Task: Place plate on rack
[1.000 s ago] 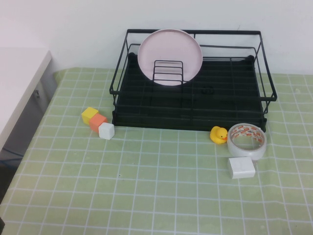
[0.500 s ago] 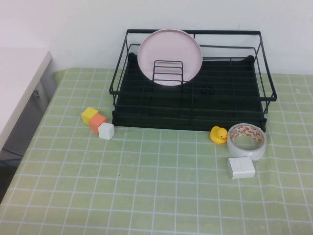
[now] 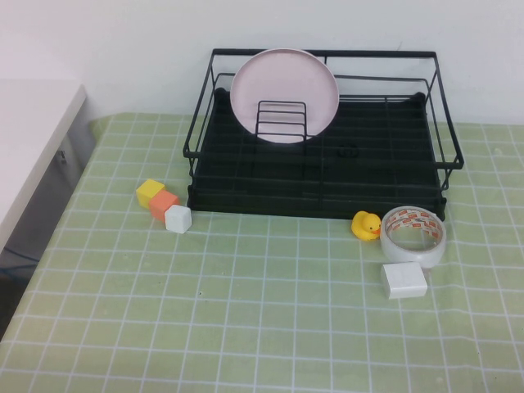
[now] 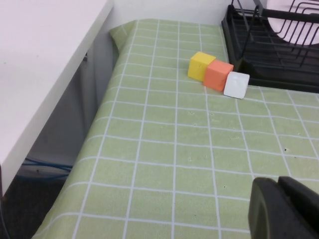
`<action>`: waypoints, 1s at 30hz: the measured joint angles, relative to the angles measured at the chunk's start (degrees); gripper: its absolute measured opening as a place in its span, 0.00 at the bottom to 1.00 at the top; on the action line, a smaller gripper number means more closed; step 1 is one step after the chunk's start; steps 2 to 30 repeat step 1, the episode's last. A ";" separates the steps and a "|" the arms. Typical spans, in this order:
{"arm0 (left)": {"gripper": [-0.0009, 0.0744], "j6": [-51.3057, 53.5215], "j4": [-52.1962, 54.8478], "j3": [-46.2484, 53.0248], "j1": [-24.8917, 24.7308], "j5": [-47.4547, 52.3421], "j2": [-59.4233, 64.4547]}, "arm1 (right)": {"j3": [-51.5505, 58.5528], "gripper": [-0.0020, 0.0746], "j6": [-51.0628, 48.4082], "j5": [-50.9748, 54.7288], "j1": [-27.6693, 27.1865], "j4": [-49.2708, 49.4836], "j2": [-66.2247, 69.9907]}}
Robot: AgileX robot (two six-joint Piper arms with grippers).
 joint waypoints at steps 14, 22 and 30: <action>0.01 0.00 0.00 0.00 0.00 0.00 0.00 | 0.00 0.02 0.00 0.00 0.00 0.00 0.00; 0.01 0.00 0.00 0.00 0.00 0.00 0.00 | 0.00 0.02 0.00 0.00 0.00 0.00 0.00; 0.01 0.00 0.00 0.00 0.00 0.00 0.00 | 0.00 0.02 0.00 0.00 0.00 0.00 0.00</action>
